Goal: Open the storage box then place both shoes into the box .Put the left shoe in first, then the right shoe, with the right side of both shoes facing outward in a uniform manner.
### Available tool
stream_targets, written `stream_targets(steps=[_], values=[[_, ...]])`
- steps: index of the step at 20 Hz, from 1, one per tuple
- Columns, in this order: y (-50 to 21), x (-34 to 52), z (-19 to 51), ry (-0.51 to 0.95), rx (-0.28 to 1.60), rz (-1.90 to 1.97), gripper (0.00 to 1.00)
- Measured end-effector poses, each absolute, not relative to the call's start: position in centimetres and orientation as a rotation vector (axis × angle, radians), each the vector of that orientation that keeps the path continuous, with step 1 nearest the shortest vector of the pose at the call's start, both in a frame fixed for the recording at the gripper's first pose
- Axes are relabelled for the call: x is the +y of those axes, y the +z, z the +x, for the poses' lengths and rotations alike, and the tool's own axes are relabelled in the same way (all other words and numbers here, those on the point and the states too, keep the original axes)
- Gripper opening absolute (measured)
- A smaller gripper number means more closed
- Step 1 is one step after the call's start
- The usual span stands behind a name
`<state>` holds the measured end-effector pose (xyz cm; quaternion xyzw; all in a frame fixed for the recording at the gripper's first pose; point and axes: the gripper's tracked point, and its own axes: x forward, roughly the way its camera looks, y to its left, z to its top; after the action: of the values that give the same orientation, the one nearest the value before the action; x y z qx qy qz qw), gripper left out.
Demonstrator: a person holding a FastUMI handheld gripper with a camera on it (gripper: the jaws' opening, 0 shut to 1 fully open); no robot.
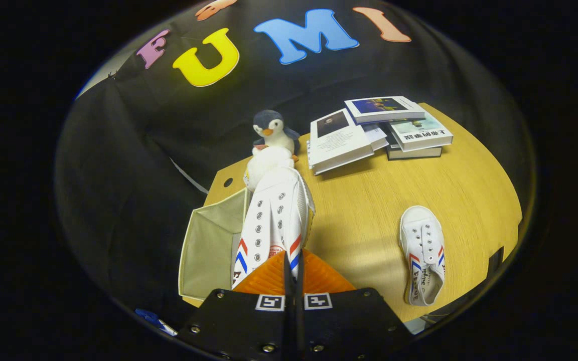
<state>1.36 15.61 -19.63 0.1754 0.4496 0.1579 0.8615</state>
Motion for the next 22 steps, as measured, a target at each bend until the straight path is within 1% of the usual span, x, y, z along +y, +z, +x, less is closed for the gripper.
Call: stream_targets(steps=[11, 18, 22], values=[[-18.7, 25.6, 1.6, 0.457, 0.964, 0.344, 0.00], [-20.9, 30.9, 0.9, 0.499, 1.013, 0.308, 0.00], [-22.8, 32.7, 0.6, 0.489, 1.048, 0.290, 0.00]])
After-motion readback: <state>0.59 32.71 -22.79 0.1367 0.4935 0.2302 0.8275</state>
